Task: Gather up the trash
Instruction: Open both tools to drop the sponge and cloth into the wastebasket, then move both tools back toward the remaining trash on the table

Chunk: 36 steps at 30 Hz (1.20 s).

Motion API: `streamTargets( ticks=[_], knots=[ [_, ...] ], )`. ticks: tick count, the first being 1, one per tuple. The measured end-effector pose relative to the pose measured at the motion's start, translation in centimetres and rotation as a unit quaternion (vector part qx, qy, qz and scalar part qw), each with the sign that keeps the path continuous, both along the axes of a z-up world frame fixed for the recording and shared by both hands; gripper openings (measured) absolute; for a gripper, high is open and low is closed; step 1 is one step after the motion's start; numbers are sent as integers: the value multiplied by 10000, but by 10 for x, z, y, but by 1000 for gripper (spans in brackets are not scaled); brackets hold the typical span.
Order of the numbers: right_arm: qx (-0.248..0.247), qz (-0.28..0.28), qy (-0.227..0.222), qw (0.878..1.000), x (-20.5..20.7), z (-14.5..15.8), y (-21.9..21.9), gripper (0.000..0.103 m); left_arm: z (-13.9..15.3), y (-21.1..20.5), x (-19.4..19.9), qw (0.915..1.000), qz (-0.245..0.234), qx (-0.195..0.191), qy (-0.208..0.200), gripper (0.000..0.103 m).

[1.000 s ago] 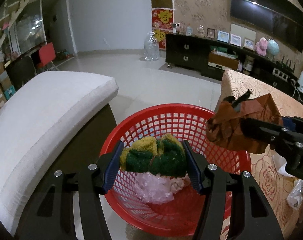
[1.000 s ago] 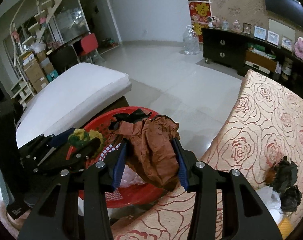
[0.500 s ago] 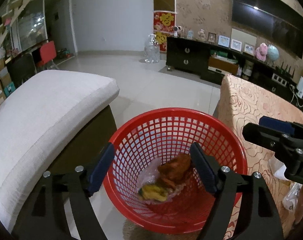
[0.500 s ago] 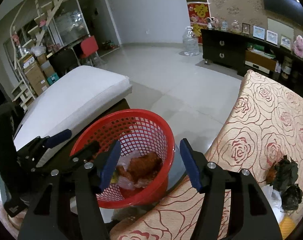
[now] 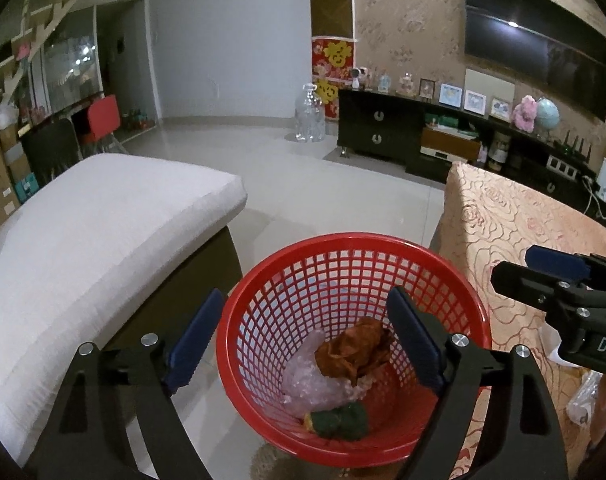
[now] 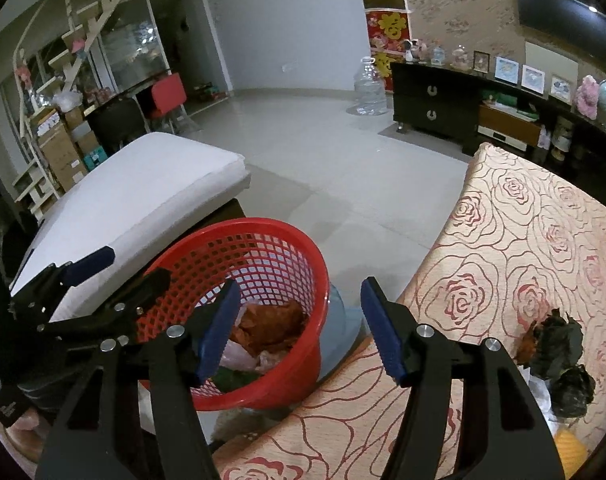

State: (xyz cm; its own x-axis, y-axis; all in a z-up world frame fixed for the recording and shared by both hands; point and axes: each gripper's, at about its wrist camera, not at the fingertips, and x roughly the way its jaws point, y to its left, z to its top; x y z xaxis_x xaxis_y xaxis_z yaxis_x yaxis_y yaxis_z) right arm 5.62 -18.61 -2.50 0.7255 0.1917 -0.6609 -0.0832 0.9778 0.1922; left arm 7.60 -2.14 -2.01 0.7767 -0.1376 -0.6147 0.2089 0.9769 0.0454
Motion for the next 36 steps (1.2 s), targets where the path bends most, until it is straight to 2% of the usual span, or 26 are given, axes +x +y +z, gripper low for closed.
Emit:
streamTargets(
  ticks=[10, 17, 32, 36],
  knots=[
    [-113, -258, -97, 9996, -13, 6, -18, 68, 5, -13, -9, 9996, -186, 81, -179, 83],
    [-165, -580, -169, 9980, -30, 9, -43, 69, 8, -25, -16, 9991, -341, 111, -243, 83],
    [-432, -1228, -193, 9913, -76, 13, -97, 71, 11, -50, -29, 9971, -695, 113, -301, 83],
    [-380, -1484, -196, 9880, -95, 12, -115, 75, 10, -59, -32, 9964, -790, 118, -300, 83]
  ],
)
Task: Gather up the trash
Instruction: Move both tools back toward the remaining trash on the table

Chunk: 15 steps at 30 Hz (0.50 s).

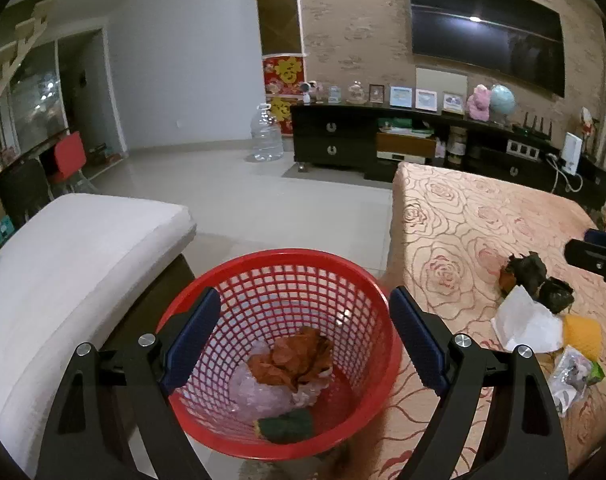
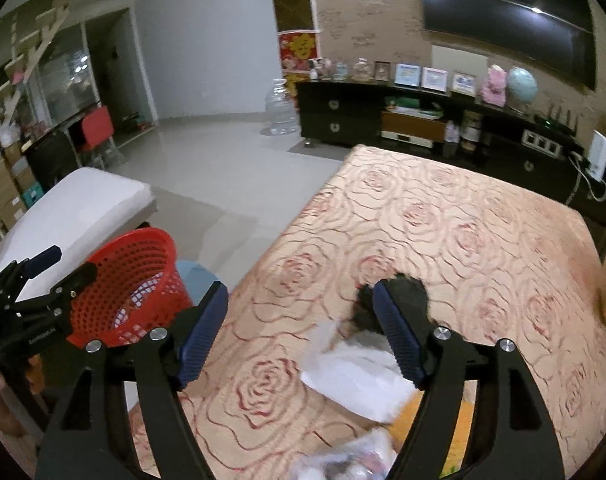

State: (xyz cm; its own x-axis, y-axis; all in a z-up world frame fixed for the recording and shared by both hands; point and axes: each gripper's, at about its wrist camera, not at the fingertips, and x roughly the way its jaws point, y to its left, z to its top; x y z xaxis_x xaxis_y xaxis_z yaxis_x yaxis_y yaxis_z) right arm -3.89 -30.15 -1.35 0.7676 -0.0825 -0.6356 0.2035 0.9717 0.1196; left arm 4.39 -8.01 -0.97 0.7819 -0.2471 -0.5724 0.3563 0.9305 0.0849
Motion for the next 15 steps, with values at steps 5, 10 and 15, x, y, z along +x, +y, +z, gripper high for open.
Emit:
streamTargets(
  ticks=[5, 10, 15],
  knots=[
    [162, -314, -8, 9994, -25, -2, -20, 75, -2, -13, -5, 9999, -143, 41, 13, 83],
    [179, -748, 19, 9970, -55, -5, -44, 75, -4, -28, -11, 9994, -327, 95, 16, 83],
    [307, -1114, 114, 9932, -74, -15, -70, 76, -10, -48, -18, 9983, -549, 192, 45, 83]
  ],
)
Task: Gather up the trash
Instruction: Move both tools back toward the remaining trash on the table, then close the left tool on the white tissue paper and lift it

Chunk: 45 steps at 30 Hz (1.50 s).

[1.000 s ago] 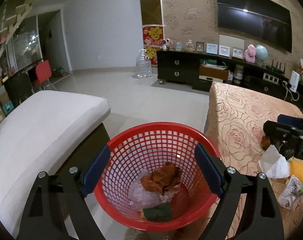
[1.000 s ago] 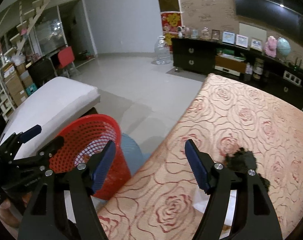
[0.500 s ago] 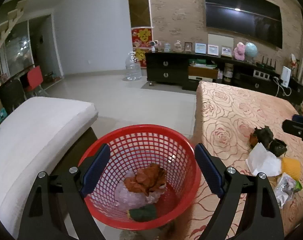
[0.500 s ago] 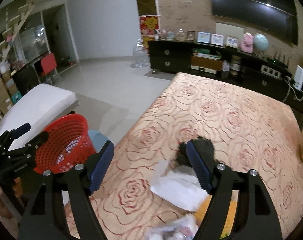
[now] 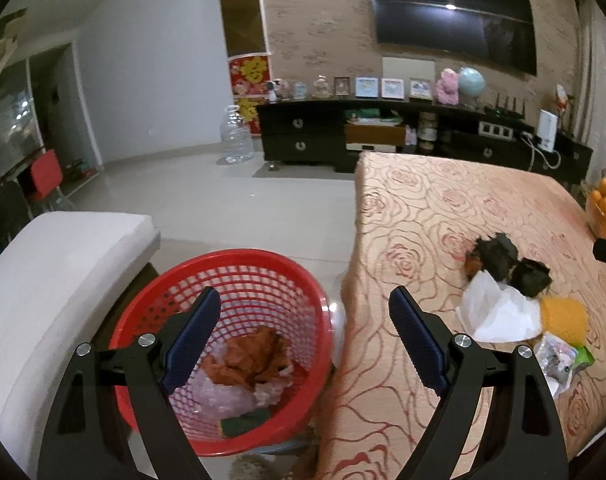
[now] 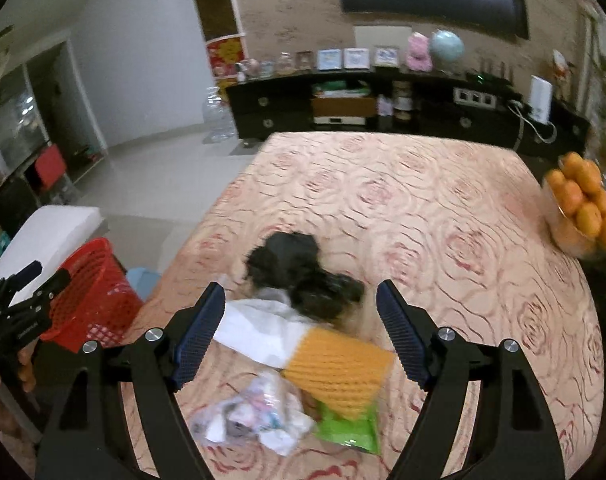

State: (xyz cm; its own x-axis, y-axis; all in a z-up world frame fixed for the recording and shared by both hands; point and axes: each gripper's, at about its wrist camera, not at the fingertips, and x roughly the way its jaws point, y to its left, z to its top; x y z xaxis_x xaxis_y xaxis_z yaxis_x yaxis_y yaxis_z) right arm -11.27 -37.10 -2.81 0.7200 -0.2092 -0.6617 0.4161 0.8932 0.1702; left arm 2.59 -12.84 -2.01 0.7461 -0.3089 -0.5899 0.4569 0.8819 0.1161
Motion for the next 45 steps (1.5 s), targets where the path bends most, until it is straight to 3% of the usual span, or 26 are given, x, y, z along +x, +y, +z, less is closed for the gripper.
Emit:
streamTargets(
  ticks=[7, 15, 29, 39, 40, 41, 45],
  knots=[
    [176, -274, 91, 9994, -15, -12, -23, 76, -11, -36, -9, 9990, -393, 191, 91, 83],
    [331, -333, 84, 9989, -23, -15, -32, 76, -33, -82, -16, 9936, -963, 281, 512, 83],
    [465, -360, 126, 9982, -30, -22, -42, 76, -79, -155, -17, 9727, -1814, 280, 1422, 83],
    [499, -408, 209, 9977, -35, -28, -46, 76, -102, -182, -17, 9594, -2104, 198, 1870, 82],
    [501, -427, 218, 9976, -36, -29, -47, 76, -103, -183, -18, 9587, -2119, 192, 1889, 74],
    [502, -439, 225, 9975, -36, -30, -48, 76, -105, -184, -18, 9573, -2141, 217, 1930, 60],
    [568, -472, 240, 9970, -37, -32, -51, 76, -108, -185, -17, 9572, -2137, 298, 1931, 33]
  ],
)
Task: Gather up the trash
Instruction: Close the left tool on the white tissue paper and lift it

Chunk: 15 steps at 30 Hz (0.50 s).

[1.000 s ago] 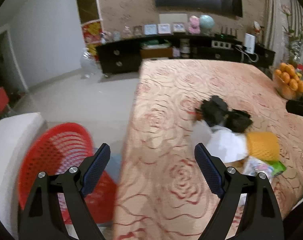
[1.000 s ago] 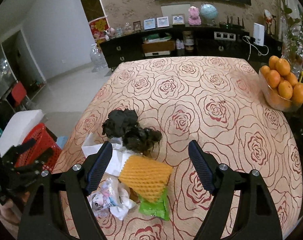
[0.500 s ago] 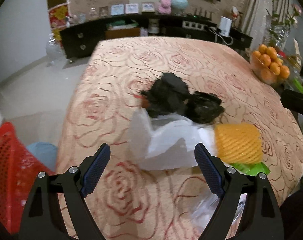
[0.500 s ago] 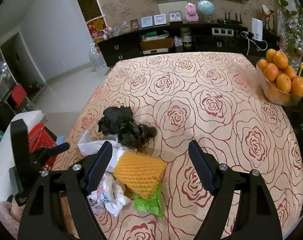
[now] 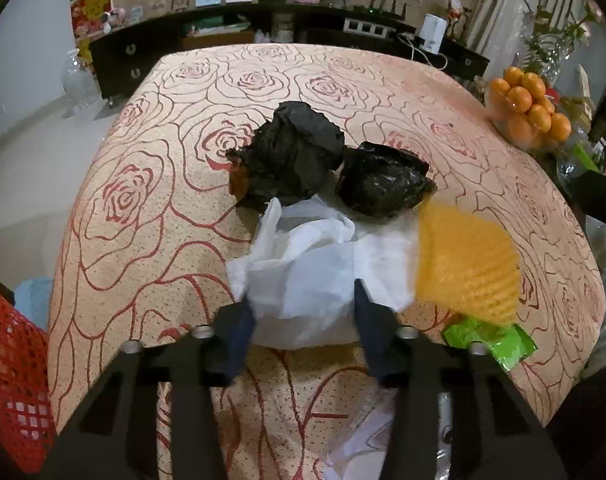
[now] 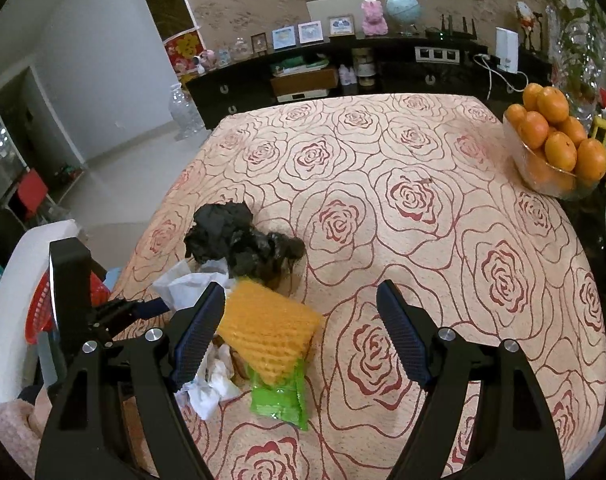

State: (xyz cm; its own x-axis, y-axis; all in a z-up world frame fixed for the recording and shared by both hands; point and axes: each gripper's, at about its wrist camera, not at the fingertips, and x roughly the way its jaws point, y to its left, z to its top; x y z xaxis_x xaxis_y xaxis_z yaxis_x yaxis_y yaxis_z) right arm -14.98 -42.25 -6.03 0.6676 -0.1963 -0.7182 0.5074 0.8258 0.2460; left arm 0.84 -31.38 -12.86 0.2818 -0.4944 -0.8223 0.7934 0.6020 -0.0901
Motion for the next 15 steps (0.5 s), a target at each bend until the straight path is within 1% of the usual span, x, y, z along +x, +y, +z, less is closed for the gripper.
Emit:
streamTargets(
  ticks=[1, 2, 4, 10, 15],
  knots=[
    [18, -6, 0, 10000, 0, -1, 0, 76, 0, 1, 0, 10000, -6, 9, -10, 25],
    [27, -10, -1, 10000, 0, -1, -1, 76, 1, 2, 0, 10000, -10, 13, -20, 20],
    [21, -9, 0, 10000, 0, -1, 0, 76, 1, 5, 1, 10000, 10, 11, -22, 13],
    [31, 9, -19, 10000, 1, -1, -1, 76, 18, 27, 6, 9997, 171, -178, -6, 12],
    [37, 0, -45, 10000, 2, 0, -1, 76, 45, 54, 6, 9983, 223, -528, -116, 12]
  ],
)
